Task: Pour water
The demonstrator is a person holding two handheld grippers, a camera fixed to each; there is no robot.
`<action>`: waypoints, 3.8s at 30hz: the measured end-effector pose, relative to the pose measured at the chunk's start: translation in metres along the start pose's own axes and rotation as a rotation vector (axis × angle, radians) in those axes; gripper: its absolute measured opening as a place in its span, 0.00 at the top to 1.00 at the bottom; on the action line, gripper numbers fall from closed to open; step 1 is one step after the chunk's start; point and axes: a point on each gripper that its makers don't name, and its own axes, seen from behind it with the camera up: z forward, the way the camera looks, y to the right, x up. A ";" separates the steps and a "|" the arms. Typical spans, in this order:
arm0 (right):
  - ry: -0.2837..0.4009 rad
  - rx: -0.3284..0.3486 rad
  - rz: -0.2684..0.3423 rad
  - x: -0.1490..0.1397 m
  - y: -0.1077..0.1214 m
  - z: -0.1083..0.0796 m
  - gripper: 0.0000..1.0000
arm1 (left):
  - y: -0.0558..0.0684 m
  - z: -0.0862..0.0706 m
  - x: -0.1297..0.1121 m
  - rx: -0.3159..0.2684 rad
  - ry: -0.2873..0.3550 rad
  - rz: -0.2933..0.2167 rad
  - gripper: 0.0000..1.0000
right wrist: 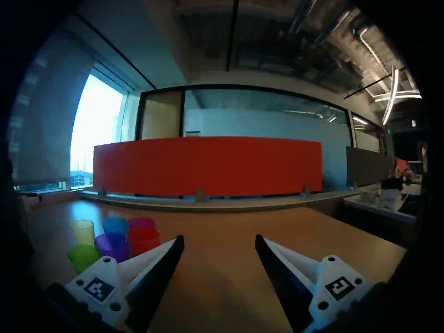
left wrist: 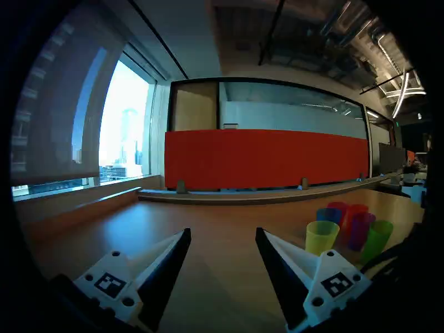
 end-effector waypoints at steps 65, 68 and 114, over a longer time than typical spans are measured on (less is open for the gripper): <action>-0.071 0.063 -0.086 0.115 -0.016 0.010 0.01 | 0.009 0.034 0.117 -0.122 -0.036 -0.017 0.14; -0.072 0.070 -0.083 0.130 -0.021 0.017 0.01 | 0.012 0.038 0.132 -0.133 -0.037 -0.030 0.14; -0.083 0.216 -0.020 0.182 -0.035 0.037 0.01 | 0.051 0.046 0.188 -0.252 -0.083 -0.076 0.14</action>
